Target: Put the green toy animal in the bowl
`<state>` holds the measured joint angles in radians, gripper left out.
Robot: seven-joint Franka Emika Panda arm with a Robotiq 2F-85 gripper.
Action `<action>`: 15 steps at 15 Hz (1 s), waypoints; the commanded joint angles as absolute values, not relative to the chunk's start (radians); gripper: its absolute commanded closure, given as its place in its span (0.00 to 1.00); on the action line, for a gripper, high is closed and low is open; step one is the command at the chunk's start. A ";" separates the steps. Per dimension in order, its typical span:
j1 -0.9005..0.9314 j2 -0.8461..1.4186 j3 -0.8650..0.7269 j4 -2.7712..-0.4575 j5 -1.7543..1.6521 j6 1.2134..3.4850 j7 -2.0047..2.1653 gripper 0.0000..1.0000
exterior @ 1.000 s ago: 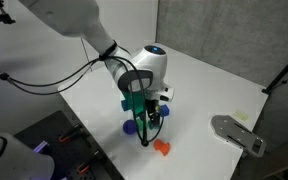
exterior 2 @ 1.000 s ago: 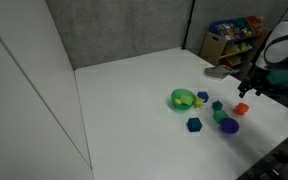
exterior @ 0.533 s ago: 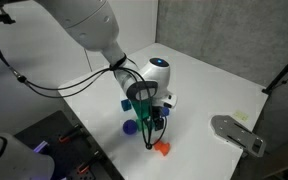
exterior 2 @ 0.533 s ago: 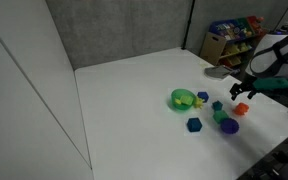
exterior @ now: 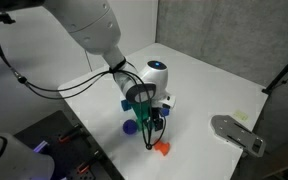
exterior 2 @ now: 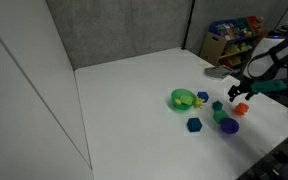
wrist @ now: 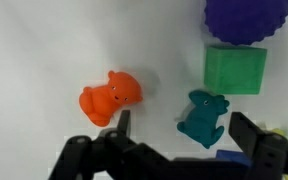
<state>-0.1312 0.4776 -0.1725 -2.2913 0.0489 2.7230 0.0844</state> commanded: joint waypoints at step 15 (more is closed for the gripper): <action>-0.049 0.756 -0.186 -2.093 0.024 2.848 0.114 0.00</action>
